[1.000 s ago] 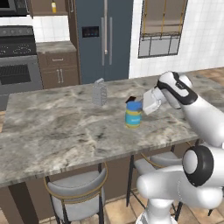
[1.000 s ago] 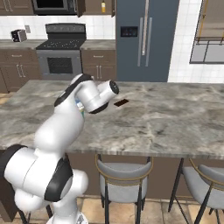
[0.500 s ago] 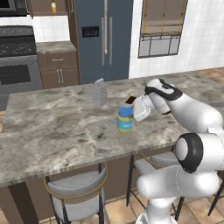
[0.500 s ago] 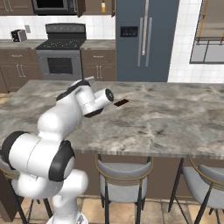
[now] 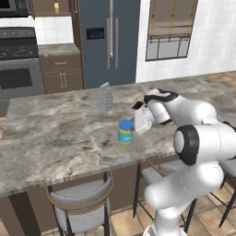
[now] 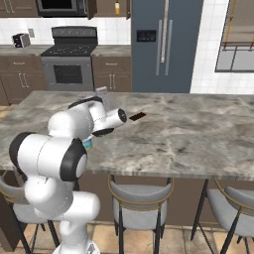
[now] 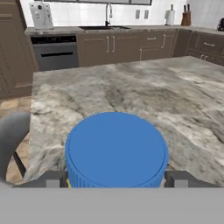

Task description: Move the mustard and mayonnaise from the cabinet to the dining counter.

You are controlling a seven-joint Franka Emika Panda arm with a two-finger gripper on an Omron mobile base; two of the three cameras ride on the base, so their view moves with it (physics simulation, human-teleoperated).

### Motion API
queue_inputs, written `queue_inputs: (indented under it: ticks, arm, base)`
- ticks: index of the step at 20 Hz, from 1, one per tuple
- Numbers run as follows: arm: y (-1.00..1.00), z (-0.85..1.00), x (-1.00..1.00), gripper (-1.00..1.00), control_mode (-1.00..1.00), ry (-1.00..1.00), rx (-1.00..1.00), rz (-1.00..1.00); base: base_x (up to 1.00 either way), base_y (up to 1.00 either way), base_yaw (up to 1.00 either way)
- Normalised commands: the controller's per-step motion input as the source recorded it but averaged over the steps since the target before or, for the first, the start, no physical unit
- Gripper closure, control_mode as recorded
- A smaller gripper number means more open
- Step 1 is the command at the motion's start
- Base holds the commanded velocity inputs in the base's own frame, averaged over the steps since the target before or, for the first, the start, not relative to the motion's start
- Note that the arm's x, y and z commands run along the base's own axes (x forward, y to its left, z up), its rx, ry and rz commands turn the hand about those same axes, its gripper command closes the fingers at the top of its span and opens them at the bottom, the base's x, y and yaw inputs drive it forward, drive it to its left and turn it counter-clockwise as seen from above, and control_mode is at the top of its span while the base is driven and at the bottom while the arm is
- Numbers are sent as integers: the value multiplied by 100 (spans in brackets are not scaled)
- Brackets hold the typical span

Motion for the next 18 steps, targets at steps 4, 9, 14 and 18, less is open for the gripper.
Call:
queue_inputs:
  ticks: [4, 9, 14, 18]
  arm:
    - [6, -33, 28, 100, -100, -6, 0, 5]
    - [8, -28, 23, 100, -100, -5, -1, 4]
    - [8, -21, 19, 100, -100, -4, -3, 2]
    - [6, -15, 21, 100, -100, -4, -4, 1]
  base:
    - [0, 0, 0]
    - [0, 0, 0]
    - [0, 0, 0]
    - [0, 0, 0]
